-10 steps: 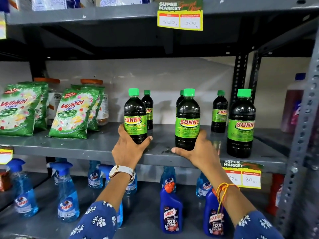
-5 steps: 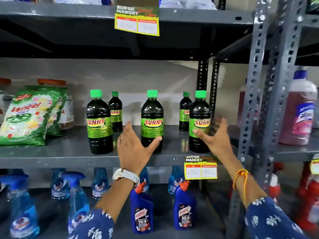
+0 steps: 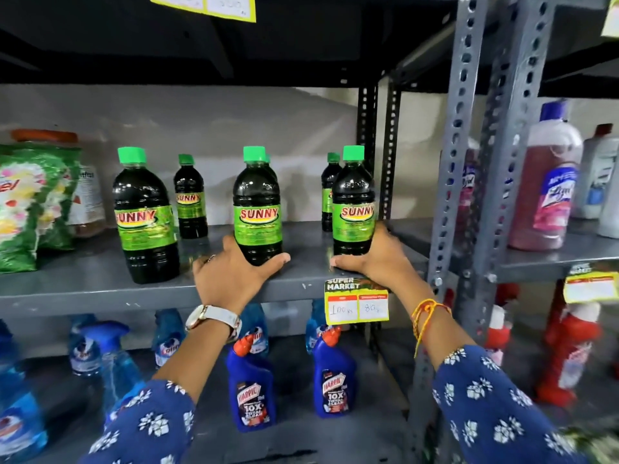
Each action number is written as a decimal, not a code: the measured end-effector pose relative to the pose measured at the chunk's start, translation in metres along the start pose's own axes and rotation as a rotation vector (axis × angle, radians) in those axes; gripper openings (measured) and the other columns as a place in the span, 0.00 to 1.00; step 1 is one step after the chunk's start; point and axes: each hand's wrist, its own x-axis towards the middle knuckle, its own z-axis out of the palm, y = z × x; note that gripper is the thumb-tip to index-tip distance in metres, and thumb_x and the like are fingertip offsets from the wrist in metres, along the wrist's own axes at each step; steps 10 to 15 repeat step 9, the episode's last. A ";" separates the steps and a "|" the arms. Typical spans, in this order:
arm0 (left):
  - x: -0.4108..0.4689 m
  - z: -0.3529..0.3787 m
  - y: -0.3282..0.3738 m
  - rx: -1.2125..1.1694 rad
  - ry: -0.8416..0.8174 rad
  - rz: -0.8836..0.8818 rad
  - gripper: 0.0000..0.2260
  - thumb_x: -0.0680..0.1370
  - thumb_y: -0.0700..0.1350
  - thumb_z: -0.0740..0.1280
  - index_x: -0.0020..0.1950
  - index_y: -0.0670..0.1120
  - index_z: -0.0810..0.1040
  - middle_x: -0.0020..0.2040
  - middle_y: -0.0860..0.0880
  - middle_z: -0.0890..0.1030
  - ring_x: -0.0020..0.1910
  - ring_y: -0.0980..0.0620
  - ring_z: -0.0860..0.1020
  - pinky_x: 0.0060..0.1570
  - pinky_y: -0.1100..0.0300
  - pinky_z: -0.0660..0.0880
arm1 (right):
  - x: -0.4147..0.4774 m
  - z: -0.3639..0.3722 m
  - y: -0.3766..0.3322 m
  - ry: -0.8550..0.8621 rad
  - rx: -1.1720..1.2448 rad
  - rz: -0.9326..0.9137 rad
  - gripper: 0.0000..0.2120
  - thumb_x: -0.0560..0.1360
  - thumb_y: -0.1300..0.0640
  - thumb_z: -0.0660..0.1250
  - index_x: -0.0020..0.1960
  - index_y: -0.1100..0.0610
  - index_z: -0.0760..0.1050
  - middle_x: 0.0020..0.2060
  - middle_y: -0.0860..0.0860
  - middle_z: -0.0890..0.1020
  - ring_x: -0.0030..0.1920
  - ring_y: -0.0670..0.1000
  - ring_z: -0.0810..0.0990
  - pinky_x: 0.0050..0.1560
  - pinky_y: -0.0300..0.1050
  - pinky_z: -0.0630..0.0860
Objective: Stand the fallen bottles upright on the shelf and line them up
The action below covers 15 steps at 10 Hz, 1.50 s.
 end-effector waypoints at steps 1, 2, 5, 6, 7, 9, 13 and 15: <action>0.000 0.000 0.001 0.000 -0.007 -0.010 0.37 0.61 0.74 0.61 0.46 0.40 0.70 0.33 0.40 0.82 0.37 0.40 0.81 0.50 0.44 0.71 | 0.001 0.002 0.001 0.044 -0.015 0.037 0.39 0.48 0.35 0.76 0.52 0.50 0.65 0.44 0.44 0.77 0.45 0.47 0.76 0.46 0.42 0.70; 0.000 0.000 0.002 -0.014 -0.011 -0.018 0.35 0.63 0.73 0.63 0.45 0.40 0.70 0.33 0.41 0.81 0.37 0.41 0.81 0.51 0.44 0.71 | 0.001 0.003 0.001 0.046 -0.016 0.042 0.39 0.50 0.36 0.77 0.52 0.49 0.62 0.45 0.45 0.75 0.45 0.47 0.74 0.45 0.42 0.68; -0.002 0.000 0.002 -0.041 0.001 -0.007 0.31 0.63 0.71 0.65 0.42 0.42 0.68 0.29 0.44 0.78 0.35 0.41 0.80 0.50 0.45 0.69 | 0.002 0.003 0.005 0.030 -0.036 0.056 0.37 0.53 0.40 0.77 0.52 0.50 0.61 0.46 0.47 0.74 0.45 0.48 0.74 0.45 0.43 0.69; -0.001 0.002 0.002 -0.041 -0.001 -0.013 0.31 0.64 0.71 0.65 0.42 0.42 0.68 0.30 0.44 0.79 0.35 0.41 0.80 0.51 0.44 0.69 | 0.004 0.003 0.004 0.022 -0.030 0.065 0.38 0.53 0.40 0.77 0.54 0.51 0.62 0.47 0.49 0.75 0.46 0.49 0.75 0.45 0.43 0.70; -0.004 0.002 0.002 -0.050 -0.005 -0.003 0.32 0.63 0.71 0.65 0.43 0.42 0.70 0.31 0.43 0.81 0.36 0.42 0.80 0.51 0.45 0.70 | 0.002 0.003 0.005 0.000 -0.028 0.072 0.38 0.52 0.39 0.77 0.53 0.50 0.61 0.48 0.49 0.75 0.46 0.49 0.75 0.45 0.43 0.69; -0.008 -0.006 0.002 -0.128 -0.079 -0.046 0.39 0.62 0.73 0.62 0.54 0.40 0.68 0.40 0.41 0.82 0.39 0.40 0.81 0.38 0.51 0.74 | -0.010 0.001 -0.001 0.010 0.043 0.049 0.41 0.53 0.39 0.78 0.56 0.50 0.58 0.48 0.46 0.74 0.48 0.47 0.74 0.46 0.42 0.69; -0.008 -0.006 0.002 -0.128 -0.079 -0.046 0.39 0.62 0.73 0.62 0.54 0.40 0.68 0.40 0.41 0.82 0.39 0.40 0.81 0.38 0.51 0.74 | -0.010 0.001 -0.001 0.010 0.043 0.049 0.41 0.53 0.39 0.78 0.56 0.50 0.58 0.48 0.46 0.74 0.48 0.47 0.74 0.46 0.42 0.69; -0.008 -0.006 0.002 -0.128 -0.079 -0.046 0.39 0.62 0.73 0.62 0.54 0.40 0.68 0.40 0.41 0.82 0.39 0.40 0.81 0.38 0.51 0.74 | -0.010 0.001 -0.001 0.010 0.043 0.049 0.41 0.53 0.39 0.78 0.56 0.50 0.58 0.48 0.46 0.74 0.48 0.47 0.74 0.46 0.42 0.69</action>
